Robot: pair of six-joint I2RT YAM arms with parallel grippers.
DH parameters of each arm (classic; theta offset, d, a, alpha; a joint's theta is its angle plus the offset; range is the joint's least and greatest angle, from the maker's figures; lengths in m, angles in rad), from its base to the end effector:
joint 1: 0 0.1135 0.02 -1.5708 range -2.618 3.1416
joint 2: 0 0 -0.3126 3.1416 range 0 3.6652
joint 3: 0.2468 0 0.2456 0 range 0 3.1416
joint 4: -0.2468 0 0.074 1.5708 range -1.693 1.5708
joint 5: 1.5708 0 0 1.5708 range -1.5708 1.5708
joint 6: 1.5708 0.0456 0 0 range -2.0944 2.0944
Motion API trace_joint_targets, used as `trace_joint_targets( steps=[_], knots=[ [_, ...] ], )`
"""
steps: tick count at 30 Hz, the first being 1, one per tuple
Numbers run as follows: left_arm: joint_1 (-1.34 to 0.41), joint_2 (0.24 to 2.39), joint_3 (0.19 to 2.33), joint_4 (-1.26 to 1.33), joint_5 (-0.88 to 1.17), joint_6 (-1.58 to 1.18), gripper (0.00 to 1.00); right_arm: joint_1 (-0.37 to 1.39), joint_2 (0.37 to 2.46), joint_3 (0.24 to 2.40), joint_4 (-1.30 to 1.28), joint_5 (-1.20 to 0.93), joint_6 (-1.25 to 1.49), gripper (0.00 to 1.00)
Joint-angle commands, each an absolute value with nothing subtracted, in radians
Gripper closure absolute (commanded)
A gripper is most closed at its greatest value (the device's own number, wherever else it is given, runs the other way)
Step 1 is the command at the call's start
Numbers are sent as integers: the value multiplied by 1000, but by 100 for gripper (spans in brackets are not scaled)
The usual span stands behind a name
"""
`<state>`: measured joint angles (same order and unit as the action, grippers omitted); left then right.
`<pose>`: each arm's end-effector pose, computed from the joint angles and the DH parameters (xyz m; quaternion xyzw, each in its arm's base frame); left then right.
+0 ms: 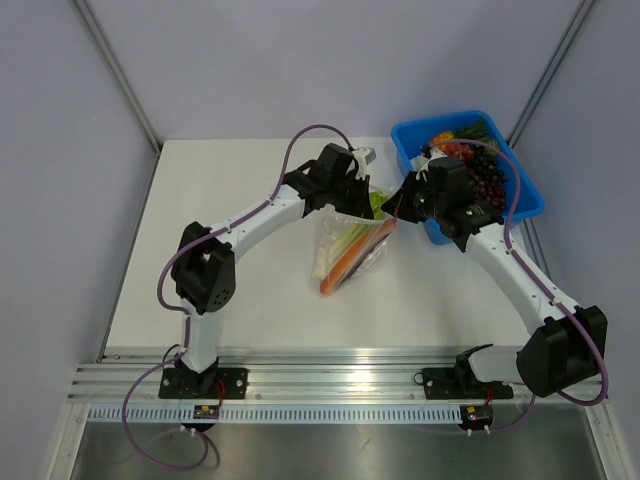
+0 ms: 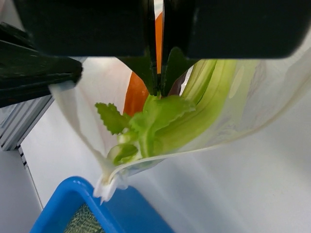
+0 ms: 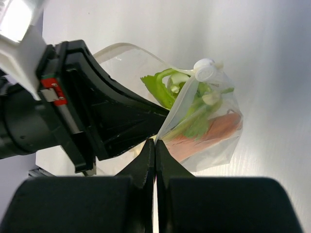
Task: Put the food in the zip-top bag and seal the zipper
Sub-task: Adjust the fake vegetable in the zipper food storage bag.
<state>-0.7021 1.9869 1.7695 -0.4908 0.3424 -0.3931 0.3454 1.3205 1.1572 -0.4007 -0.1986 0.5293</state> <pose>0.3571 -0.3221 0.3306 0.2081 0.8735 -0.3466 0.2711 0.2676 0.1058 0.3734 0.0324 0.8723 0.2820 0.3981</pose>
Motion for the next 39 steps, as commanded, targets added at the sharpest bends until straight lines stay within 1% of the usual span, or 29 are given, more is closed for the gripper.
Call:
trace_joint_targets(
  steps=[1,11,16,17,18,22,27,32,38,39],
  knots=[
    [-713,1974,1729,-420,367,-406,100,341,1272,1193,-341,-215,503,100],
    [-730,1982,1677,-410,269,-403,100,339,1264,1183,-318,-230,491,100],
    [-738,1941,1667,-411,242,-406,100,339,1253,1161,-289,-261,485,100],
    [-738,1931,1664,-414,235,-420,96,339,1253,1157,-284,-265,482,100],
    [-738,1912,1664,-423,218,-425,86,339,1249,1151,-278,-274,480,100],
    [-750,1840,1655,-456,186,-417,66,339,1236,1129,-242,-307,474,100],
    [-758,1726,1638,-521,169,-396,61,339,1226,1100,-212,-316,442,100],
    [-759,1628,1638,-610,176,-376,60,339,1229,1080,-181,-327,408,100],
    [-758,1563,1687,-708,180,-339,59,339,1238,1092,-178,-336,405,100],
    [-758,1546,1693,-716,169,-334,53,341,1236,1092,-178,-336,403,100]
  ],
)
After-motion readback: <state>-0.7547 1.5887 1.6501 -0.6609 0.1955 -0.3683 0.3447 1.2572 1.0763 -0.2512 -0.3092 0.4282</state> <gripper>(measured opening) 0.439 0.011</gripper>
